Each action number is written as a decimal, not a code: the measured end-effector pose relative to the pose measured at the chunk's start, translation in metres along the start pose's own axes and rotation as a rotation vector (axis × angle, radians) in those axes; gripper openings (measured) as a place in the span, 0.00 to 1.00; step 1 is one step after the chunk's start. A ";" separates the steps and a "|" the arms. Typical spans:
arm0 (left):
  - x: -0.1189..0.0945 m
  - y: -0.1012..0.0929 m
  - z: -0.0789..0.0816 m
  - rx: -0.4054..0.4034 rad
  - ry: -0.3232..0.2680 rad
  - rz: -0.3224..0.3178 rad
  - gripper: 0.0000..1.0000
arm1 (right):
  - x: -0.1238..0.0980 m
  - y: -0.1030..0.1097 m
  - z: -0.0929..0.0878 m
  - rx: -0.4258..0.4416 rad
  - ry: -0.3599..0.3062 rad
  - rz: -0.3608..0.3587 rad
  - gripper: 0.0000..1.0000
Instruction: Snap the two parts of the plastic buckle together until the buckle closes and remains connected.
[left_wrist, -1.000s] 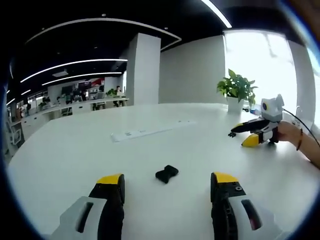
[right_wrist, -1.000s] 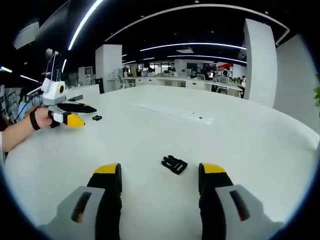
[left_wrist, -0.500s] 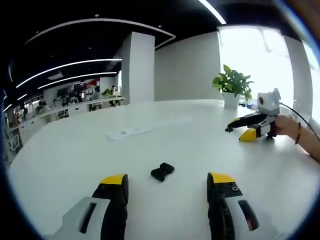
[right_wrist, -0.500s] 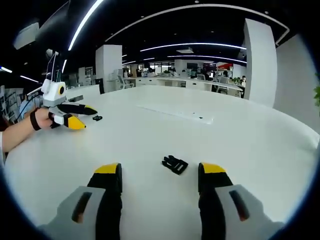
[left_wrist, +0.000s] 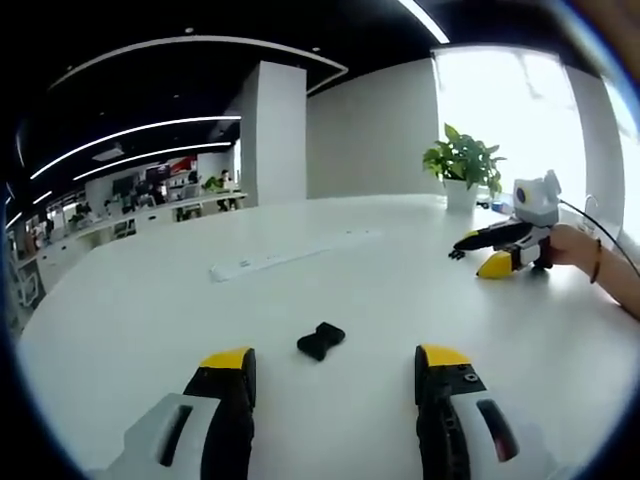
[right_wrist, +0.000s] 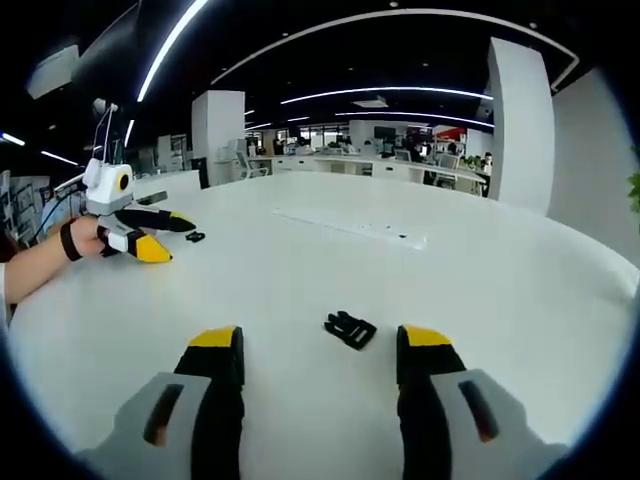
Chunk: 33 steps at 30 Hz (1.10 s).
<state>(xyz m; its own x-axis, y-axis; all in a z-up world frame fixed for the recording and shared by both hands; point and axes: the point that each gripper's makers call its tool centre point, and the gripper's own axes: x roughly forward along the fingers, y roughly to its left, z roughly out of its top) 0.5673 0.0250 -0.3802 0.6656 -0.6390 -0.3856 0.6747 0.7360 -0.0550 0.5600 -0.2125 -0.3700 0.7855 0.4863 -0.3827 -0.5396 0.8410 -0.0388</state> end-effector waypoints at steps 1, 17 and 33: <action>0.000 0.000 0.000 0.000 0.000 0.000 0.65 | 0.000 0.000 0.000 -0.001 -0.001 0.002 0.61; 0.002 -0.003 0.002 0.026 -0.016 -0.032 0.59 | 0.002 0.006 0.001 -0.014 -0.023 0.023 0.58; 0.003 -0.013 0.004 0.058 -0.026 -0.070 0.49 | 0.001 0.010 0.001 -0.023 -0.027 0.043 0.52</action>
<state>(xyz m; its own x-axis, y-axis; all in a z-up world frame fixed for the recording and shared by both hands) 0.5616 0.0126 -0.3768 0.6238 -0.6943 -0.3590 0.7365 0.6759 -0.0274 0.5552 -0.2031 -0.3696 0.7694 0.5282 -0.3592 -0.5793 0.8139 -0.0442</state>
